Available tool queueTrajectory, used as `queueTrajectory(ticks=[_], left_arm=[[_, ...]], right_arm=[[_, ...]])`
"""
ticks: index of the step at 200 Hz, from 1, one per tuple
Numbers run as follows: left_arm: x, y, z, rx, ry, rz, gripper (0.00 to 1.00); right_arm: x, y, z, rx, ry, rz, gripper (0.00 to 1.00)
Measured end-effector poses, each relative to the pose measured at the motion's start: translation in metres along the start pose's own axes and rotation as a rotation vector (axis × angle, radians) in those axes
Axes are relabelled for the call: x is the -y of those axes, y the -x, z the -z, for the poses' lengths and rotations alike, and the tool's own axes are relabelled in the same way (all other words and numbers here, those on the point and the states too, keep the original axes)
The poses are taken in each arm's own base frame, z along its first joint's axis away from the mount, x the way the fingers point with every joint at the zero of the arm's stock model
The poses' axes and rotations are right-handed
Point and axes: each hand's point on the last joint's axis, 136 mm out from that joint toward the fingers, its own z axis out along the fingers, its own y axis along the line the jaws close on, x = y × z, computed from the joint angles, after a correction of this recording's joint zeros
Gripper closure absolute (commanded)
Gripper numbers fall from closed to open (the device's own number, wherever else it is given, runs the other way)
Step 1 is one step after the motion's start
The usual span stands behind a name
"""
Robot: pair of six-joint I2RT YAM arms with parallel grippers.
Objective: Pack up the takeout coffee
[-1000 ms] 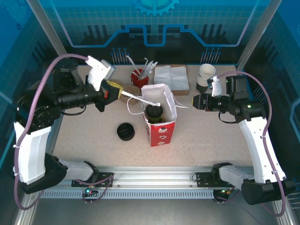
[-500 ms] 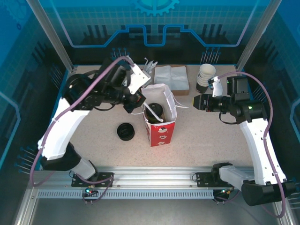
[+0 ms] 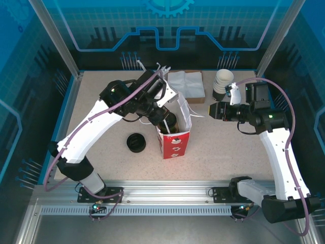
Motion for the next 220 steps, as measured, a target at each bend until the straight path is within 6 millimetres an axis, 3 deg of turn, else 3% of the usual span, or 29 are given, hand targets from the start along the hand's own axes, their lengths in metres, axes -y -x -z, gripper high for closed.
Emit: queueTrajectory(ticks=[28, 37, 51, 93, 125, 159, 193, 220], left_arm=[[-0.001, 0.000, -0.010, -0.005, 0.003, 0.007, 0.90], [-0.001, 0.002, -0.010, 0.001, 0.004, 0.010, 0.83], [-0.001, 0.007, -0.009, 0.012, 0.007, 0.013, 0.65], [-0.005, 0.019, 0.002, 0.061, 0.029, 0.024, 0.51], [-0.009, 0.023, 0.013, 0.094, 0.055, 0.028, 0.46], [-0.013, 0.022, 0.041, 0.176, 0.076, 0.033, 0.40], [-0.018, 0.006, 0.076, 0.279, 0.091, 0.068, 0.32], [-0.035, -0.008, 0.091, 0.331, 0.150, 0.149, 0.29]], right_arm=[[0.001, 0.000, -0.002, -0.001, 0.000, -0.001, 0.54], [0.002, 0.000, -0.003, -0.004, -0.001, -0.002, 0.54], [0.002, -0.001, -0.003, -0.006, -0.001, -0.004, 0.54], [0.002, 0.000, -0.004, -0.003, -0.001, -0.002, 0.53], [0.005, 0.005, -0.010, -0.013, -0.004, -0.012, 0.53], [0.011, 0.025, -0.019, -0.005, -0.033, -0.029, 0.54], [0.007, 0.057, -0.031, 0.016, -0.061, -0.023, 0.54], [0.002, 0.081, -0.049, 0.023, -0.088, -0.005, 0.54]])
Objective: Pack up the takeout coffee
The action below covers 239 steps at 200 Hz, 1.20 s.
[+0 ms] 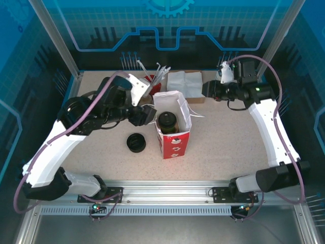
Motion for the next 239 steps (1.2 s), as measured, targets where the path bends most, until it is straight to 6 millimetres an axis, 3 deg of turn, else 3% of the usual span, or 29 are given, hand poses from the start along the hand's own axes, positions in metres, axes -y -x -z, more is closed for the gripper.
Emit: queueTrajectory(ticks=[19, 40, 70, 111, 177, 239], left_arm=[[-0.023, -0.010, 0.002, 0.014, 0.067, 0.082, 0.26], [-0.050, -0.034, 0.002, 0.020, 0.138, 0.178, 0.25], [-0.073, -0.064, 0.015, 0.046, 0.197, 0.275, 0.25], [-0.077, -0.075, 0.031, 0.092, 0.203, 0.329, 0.22], [-0.077, -0.085, 0.016, 0.044, 0.210, 0.366, 0.22], [-0.077, -0.093, 0.009, 0.023, 0.216, 0.369, 0.22]], right_arm=[[-0.002, 0.013, -0.017, 0.009, -0.021, 0.024, 0.54], [0.000, 0.023, -0.040, 0.017, -0.058, 0.045, 0.54], [0.013, 0.039, -0.076, 0.021, -0.127, 0.056, 0.53], [0.040, 0.063, -0.124, 0.037, -0.225, 0.067, 0.54], [0.079, 0.077, -0.191, 0.032, -0.329, 0.076, 0.52], [0.103, 0.058, -0.246, -0.024, -0.394, 0.085, 0.50]])
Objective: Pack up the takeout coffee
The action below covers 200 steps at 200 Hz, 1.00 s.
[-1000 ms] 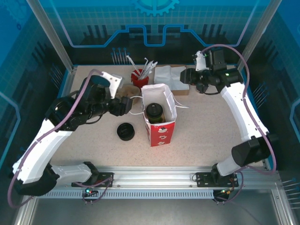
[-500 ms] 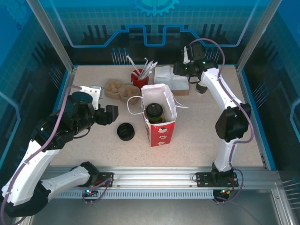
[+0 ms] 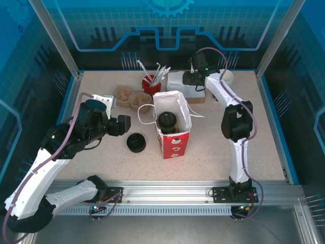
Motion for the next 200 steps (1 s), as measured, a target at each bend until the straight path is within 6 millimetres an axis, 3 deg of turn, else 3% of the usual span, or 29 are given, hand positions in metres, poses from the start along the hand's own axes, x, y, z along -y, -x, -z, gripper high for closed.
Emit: queueTrajectory(ticks=[40, 69, 113, 153, 200], left_arm=[[0.000, 0.000, 0.000, 0.000, 0.000, 0.000, 0.22], [-0.001, -0.002, 0.000, -0.008, 0.004, -0.002, 0.22], [-0.002, -0.004, 0.000, -0.013, 0.006, -0.003, 0.22], [-0.002, -0.007, -0.002, -0.023, 0.010, -0.005, 0.22], [-0.003, -0.008, -0.002, -0.027, 0.011, -0.005, 0.22]], right_arm=[[-0.002, -0.006, -0.045, -0.032, -0.038, 0.017, 0.47], [0.003, -0.015, -0.066, -0.062, -0.069, 0.022, 0.44], [0.007, -0.020, -0.077, -0.070, -0.113, 0.063, 0.39], [-0.003, -0.014, -0.087, -0.040, -0.123, 0.100, 0.39], [-0.002, -0.023, -0.105, -0.057, -0.132, 0.117, 0.42]])
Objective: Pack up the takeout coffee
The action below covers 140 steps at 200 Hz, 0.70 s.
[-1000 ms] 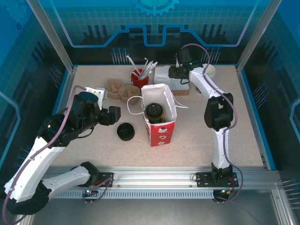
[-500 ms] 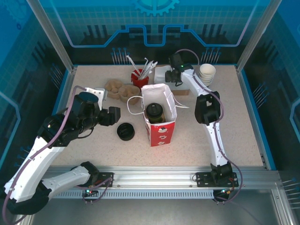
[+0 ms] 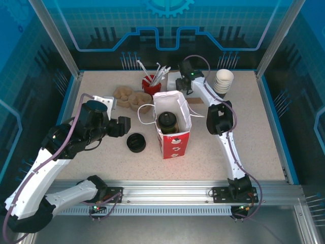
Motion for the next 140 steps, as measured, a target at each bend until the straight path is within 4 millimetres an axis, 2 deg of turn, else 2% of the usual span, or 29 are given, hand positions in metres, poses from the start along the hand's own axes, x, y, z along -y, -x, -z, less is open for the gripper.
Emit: queueTrajectory(ticks=[26, 52, 90, 116, 140], left_arm=[[-0.0004, -0.0009, 0.0000, -0.004, 0.002, -0.001, 0.21], [-0.0008, -0.0017, 0.0000, -0.007, 0.003, -0.001, 0.21], [-0.0004, -0.0029, 0.0000, -0.012, 0.000, -0.002, 0.21], [0.0010, -0.0035, -0.0001, -0.016, -0.008, -0.002, 0.21], [0.0013, -0.0036, -0.0007, -0.018, -0.009, -0.001, 0.21]], right_arm=[[-0.0003, -0.0026, -0.0039, -0.006, -0.001, 0.001, 0.48], [-0.0004, -0.0010, -0.0029, -0.002, 0.001, 0.001, 0.62], [-0.0016, -0.0012, -0.0029, -0.004, 0.011, 0.007, 0.69], [-0.0030, -0.0012, -0.0027, -0.006, 0.025, 0.011, 0.78], [-0.0035, -0.0006, -0.0006, -0.008, 0.033, 0.011, 0.82]])
